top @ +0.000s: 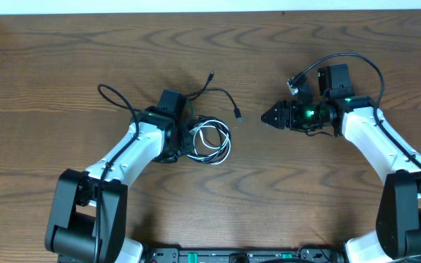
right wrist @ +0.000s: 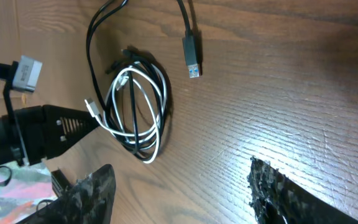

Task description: Untangle cables

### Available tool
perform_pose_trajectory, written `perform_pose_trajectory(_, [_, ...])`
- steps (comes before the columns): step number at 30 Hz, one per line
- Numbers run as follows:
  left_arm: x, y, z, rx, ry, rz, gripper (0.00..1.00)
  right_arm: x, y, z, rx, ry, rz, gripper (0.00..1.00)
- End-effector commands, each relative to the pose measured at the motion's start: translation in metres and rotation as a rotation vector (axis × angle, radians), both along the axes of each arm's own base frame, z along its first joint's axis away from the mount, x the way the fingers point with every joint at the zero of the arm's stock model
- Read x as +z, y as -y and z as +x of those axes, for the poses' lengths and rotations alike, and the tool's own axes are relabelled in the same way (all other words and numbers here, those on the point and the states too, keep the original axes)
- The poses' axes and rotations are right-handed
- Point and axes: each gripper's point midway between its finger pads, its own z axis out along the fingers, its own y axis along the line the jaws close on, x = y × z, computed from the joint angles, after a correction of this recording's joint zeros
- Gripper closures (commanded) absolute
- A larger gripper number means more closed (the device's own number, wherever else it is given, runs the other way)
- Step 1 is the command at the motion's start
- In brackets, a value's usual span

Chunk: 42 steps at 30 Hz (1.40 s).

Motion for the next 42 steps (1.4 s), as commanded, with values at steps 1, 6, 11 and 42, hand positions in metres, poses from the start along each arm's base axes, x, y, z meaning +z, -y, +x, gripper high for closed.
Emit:
perform_pose_trajectory(1, [-0.007,-0.001,-0.002,0.077,-0.003,-0.009,0.68,-0.001,-0.002,-0.001,0.015,0.008,-0.004,0.34])
perform_pose_trajectory(6, [-0.013,-0.001,0.002,0.117,0.014,-0.019,0.68,-0.001,-0.002,-0.001,0.015,0.007,-0.004,0.34])
perform_pose_trajectory(11, [-0.028,-0.001,-0.003,0.138,-0.034,-0.009,0.70,-0.001,-0.002,-0.002,0.015,-0.001,-0.005,0.34])
perform_pose_trajectory(42, [0.129,0.033,0.032,-0.394,0.514,-0.133,0.93,0.065,-0.044,-0.009,0.178,0.283,0.051,0.34])
